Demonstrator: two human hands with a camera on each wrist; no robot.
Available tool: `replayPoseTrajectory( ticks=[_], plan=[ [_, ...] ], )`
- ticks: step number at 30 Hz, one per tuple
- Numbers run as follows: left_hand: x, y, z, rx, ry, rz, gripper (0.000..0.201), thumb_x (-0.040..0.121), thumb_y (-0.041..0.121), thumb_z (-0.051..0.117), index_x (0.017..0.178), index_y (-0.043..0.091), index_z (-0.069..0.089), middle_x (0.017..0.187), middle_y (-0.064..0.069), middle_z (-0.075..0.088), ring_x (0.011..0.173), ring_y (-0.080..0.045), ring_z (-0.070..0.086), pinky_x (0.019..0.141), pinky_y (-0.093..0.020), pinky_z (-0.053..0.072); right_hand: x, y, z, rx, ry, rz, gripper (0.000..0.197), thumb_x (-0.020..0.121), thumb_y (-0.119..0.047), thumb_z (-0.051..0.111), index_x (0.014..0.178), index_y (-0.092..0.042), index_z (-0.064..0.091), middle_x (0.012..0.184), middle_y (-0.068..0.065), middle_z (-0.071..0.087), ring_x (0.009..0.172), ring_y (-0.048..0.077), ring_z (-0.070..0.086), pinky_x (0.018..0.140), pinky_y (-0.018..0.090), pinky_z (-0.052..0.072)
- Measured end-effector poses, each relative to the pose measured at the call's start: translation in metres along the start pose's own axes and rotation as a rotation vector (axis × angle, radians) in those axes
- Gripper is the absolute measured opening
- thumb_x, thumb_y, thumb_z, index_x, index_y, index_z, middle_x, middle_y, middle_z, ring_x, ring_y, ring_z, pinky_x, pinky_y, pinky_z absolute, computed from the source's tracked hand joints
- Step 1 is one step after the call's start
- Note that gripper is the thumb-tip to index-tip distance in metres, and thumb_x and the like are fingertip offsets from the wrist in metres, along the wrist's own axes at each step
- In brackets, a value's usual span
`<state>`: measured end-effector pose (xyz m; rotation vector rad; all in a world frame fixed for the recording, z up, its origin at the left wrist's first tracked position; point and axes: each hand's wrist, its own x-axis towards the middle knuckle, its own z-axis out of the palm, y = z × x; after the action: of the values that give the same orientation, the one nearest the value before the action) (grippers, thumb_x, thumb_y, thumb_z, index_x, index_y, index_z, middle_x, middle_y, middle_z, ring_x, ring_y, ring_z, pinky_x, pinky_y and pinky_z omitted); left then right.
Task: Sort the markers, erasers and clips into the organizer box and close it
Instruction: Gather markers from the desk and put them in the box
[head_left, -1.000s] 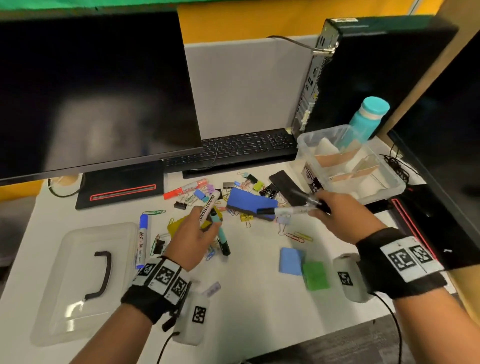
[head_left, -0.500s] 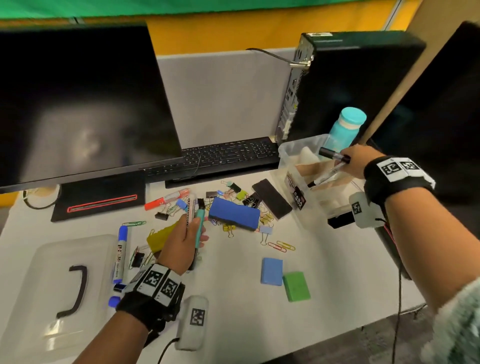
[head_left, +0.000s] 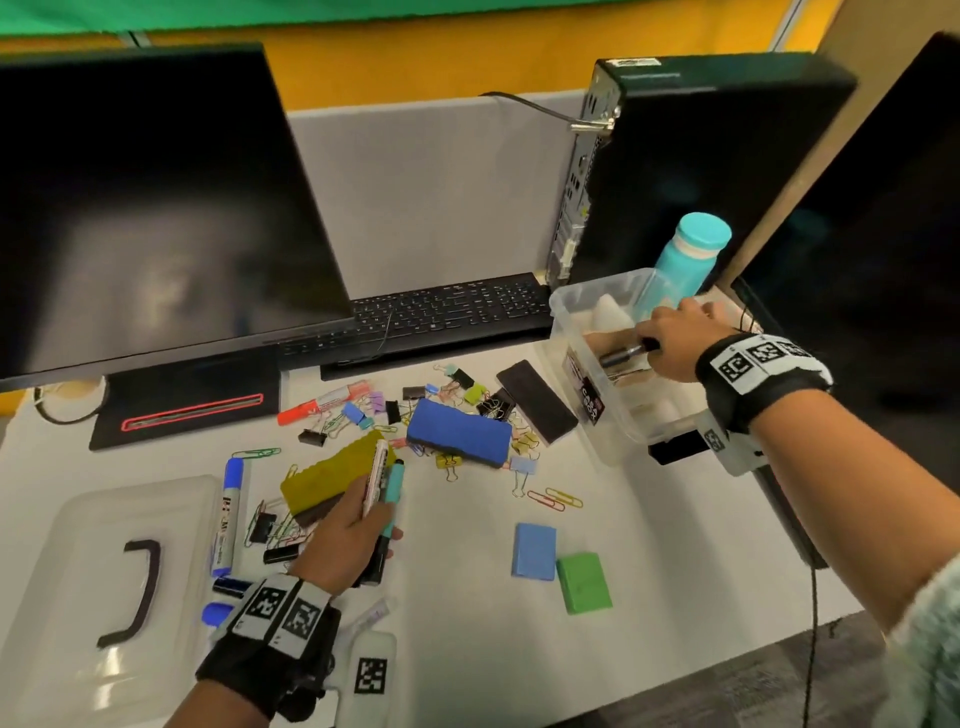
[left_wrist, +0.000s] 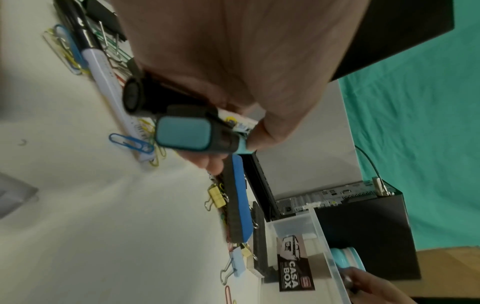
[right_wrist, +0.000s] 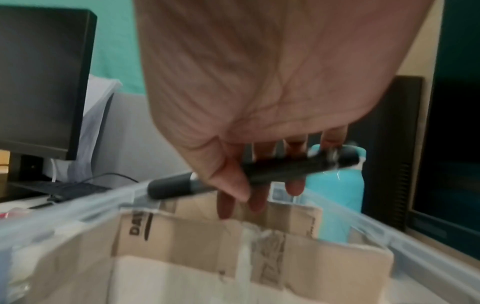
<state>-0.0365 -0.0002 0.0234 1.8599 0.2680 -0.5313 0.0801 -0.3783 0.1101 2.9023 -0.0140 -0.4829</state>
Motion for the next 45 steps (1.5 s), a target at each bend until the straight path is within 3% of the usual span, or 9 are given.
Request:
replayPoseTrajectory(
  ticks=[4,9,14,20,27,30,34,41,45],
  plan=[
    [-0.002,0.001,0.013,0.18,-0.027,0.097,0.036,0.095,0.017,0.051,0.131,0.019,0.047,0.109,-0.003,0.063,0.084,-0.011,0.066,0.062,-0.019,0.054,-0.011,0.011,0.018,0.299,0.053,0.033,0.043,0.086,-0.027,0.054,0.124,-0.046,0.051,0.129,-0.003,0.049,0.125,0.028,0.038,0.111,0.052,0.02],
    [0.001,0.027,0.034,0.349,-0.078,0.202,0.036,0.094,0.024,0.052,0.129,0.022,0.049,0.098,0.006,0.066,0.085,0.001,0.065,0.064,-0.013,0.046,-0.038,0.031,0.069,0.586,0.437,0.18,0.038,0.087,-0.022,0.054,0.124,-0.019,0.056,0.132,0.008,0.049,0.123,0.031,0.041,0.106,0.047,0.034],
    [0.02,0.098,0.074,0.69,-0.096,0.438,0.044,0.096,0.033,0.045,0.139,0.027,0.039,0.125,0.001,0.059,0.102,-0.014,0.059,0.075,-0.023,0.043,-0.044,0.028,0.119,0.674,0.59,0.302,0.044,0.092,-0.02,0.048,0.134,-0.004,0.047,0.148,0.012,0.036,0.135,0.032,0.032,0.113,0.046,0.028],
    [0.058,0.187,0.161,1.027,-0.022,0.72,0.041,0.097,0.026,0.042,0.138,0.029,0.039,0.122,-0.002,0.059,0.1,-0.026,0.061,0.081,-0.038,0.051,-0.045,0.017,0.138,0.797,0.692,0.298,0.052,0.09,-0.02,0.036,0.14,-0.005,0.04,0.154,0.007,0.028,0.142,0.028,0.02,0.115,0.032,0.015],
    [0.125,0.222,0.241,1.329,-0.28,0.638,0.051,0.095,0.018,0.042,0.144,0.028,0.028,0.117,-0.01,0.063,0.103,-0.03,0.061,0.084,-0.039,0.048,-0.046,0.017,0.14,0.79,0.66,0.305,0.057,0.089,-0.024,0.029,0.143,-0.005,0.035,0.154,0.008,0.028,0.143,0.027,0.019,0.117,0.036,0.018],
    [0.14,0.227,0.25,1.245,-0.33,0.533,0.041,0.096,0.022,0.044,0.137,0.023,0.041,0.121,-0.01,0.062,0.108,-0.028,0.06,0.096,-0.037,0.047,-0.05,0.018,0.138,0.783,0.654,0.293,0.056,0.091,-0.023,0.029,0.144,-0.006,0.034,0.155,0.007,0.026,0.144,0.027,0.017,0.117,0.031,0.013],
    [0.137,0.235,0.239,1.123,-0.266,0.557,0.034,0.096,0.021,0.045,0.129,0.021,0.052,0.127,-0.002,0.061,0.114,-0.021,0.058,0.102,-0.036,0.044,-0.052,0.018,0.135,0.788,0.649,0.285,0.053,0.093,-0.019,0.033,0.145,-0.009,0.032,0.154,0.007,0.028,0.144,0.026,0.017,0.118,0.035,0.015],
    [0.084,0.199,0.147,0.96,-0.069,0.715,0.026,0.094,0.025,0.046,0.116,0.028,0.06,0.112,0.009,0.067,0.095,-0.011,0.063,0.084,-0.035,0.053,-0.059,0.017,0.125,0.676,0.606,0.32,0.053,0.095,-0.023,0.037,0.146,-0.01,0.028,0.157,0.007,0.022,0.147,0.027,0.009,0.119,0.049,0.009],
    [0.066,0.145,0.053,0.952,0.092,0.476,0.023,0.095,0.027,0.047,0.114,0.029,0.06,0.11,0.01,0.067,0.085,-0.009,0.06,0.08,-0.032,0.052,-0.075,-0.007,0.109,0.674,0.652,0.19,0.051,0.093,-0.02,0.042,0.143,-0.012,0.033,0.156,0.007,0.022,0.147,0.025,0.005,0.119,0.048,0.004]
  ],
)
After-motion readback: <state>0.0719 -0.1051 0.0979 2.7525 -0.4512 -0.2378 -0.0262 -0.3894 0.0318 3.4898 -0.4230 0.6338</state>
